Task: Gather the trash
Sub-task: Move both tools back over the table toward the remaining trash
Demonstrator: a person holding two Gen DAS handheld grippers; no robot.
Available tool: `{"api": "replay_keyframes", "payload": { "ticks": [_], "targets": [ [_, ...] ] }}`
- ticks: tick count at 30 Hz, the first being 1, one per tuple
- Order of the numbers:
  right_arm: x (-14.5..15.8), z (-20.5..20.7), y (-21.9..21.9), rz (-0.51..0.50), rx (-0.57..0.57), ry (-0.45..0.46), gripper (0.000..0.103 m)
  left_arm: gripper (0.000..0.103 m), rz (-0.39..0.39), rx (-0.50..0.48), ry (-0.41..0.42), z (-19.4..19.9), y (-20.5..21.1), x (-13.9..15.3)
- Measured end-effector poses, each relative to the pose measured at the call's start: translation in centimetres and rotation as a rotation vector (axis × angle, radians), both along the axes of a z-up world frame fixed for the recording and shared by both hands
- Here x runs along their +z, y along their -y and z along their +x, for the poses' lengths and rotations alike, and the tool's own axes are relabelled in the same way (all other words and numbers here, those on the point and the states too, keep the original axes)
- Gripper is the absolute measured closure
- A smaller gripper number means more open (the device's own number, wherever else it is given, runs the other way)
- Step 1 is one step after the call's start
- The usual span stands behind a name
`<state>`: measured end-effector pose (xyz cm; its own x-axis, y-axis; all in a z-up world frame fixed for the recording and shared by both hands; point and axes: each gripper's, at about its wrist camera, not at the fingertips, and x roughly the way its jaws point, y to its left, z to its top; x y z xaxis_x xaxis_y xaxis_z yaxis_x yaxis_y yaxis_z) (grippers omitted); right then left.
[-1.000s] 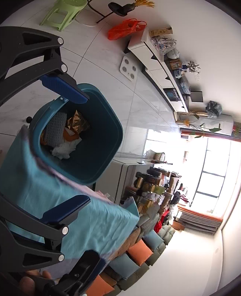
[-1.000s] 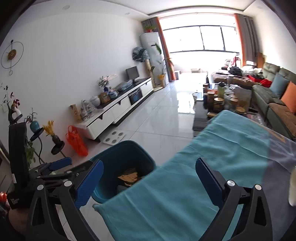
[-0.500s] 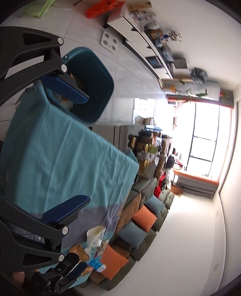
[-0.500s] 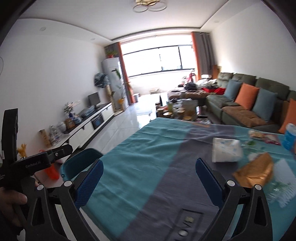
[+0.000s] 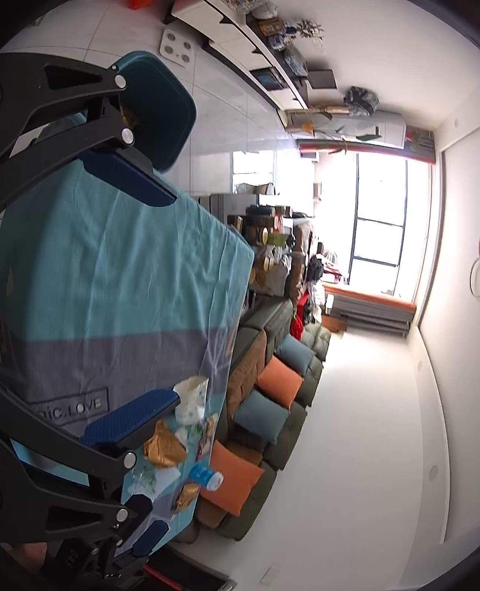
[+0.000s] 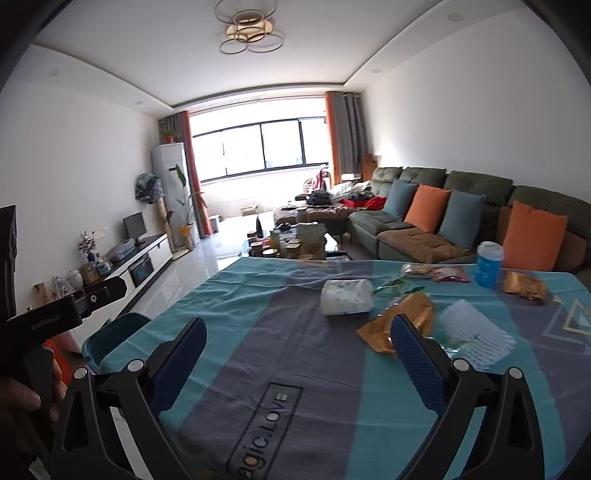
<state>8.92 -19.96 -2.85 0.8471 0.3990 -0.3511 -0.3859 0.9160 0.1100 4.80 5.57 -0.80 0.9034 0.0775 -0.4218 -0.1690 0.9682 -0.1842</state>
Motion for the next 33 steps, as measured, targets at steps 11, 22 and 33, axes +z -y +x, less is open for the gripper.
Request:
{"api": "replay_keyframes", "payload": {
  "ticks": [11, 22, 33],
  "targets": [
    [-0.1, -3.0, 5.1, 0.019, -0.154, 0.002, 0.007, 0.006, 0.042, -0.197, 0.011, -0.7, 5.9, -0.4],
    [-0.8, -2.5, 8.1, 0.001, -0.236, -0.038, 0.007, 0.006, 0.019, -0.206, -0.043, 1.8, 6.8, -1.8],
    [-2.4, 1.7, 10.2, -0.011, -0.289, -0.123, 0.007, 0.006, 0.03, -0.271, -0.089, 6.7, 8.7, -2.7]
  ]
}}
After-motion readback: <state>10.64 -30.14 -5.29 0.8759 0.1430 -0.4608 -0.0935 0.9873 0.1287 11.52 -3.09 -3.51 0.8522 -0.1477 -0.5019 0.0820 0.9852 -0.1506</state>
